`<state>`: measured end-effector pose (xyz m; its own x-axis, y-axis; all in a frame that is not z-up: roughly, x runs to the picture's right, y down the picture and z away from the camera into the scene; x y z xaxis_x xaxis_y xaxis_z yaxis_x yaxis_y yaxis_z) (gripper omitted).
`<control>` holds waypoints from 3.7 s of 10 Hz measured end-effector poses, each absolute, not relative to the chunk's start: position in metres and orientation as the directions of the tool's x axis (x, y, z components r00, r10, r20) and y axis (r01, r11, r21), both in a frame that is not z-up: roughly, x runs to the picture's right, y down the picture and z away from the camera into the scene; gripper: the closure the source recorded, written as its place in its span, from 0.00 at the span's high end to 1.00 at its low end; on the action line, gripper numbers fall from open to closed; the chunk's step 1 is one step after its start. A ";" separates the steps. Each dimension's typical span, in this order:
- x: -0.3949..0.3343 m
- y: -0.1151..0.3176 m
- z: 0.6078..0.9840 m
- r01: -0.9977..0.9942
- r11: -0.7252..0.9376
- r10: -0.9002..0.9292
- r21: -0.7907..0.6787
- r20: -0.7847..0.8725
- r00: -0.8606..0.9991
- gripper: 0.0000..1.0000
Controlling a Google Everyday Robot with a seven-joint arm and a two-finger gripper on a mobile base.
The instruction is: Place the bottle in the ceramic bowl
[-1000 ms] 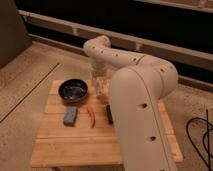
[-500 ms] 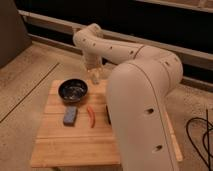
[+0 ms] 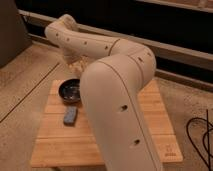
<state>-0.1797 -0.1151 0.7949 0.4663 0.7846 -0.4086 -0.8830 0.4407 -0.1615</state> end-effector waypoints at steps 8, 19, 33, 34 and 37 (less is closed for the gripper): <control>-0.220 -0.080 0.850 -0.910 0.330 0.762 -0.250 -0.499 0.413 0.00; -0.215 -0.045 0.898 -0.920 0.248 0.709 -0.304 -0.590 0.386 0.18; -0.206 -0.043 0.905 -0.931 0.233 0.702 -0.280 -0.614 0.360 0.80; -0.205 -0.047 0.903 -0.932 0.232 0.709 -0.278 -0.608 0.358 0.80; -0.205 -0.069 0.887 -0.933 0.247 0.743 -0.261 -0.567 0.356 0.80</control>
<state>-0.2050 -0.0690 0.8865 0.3555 0.7431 -0.5669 -0.9331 0.2471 -0.2613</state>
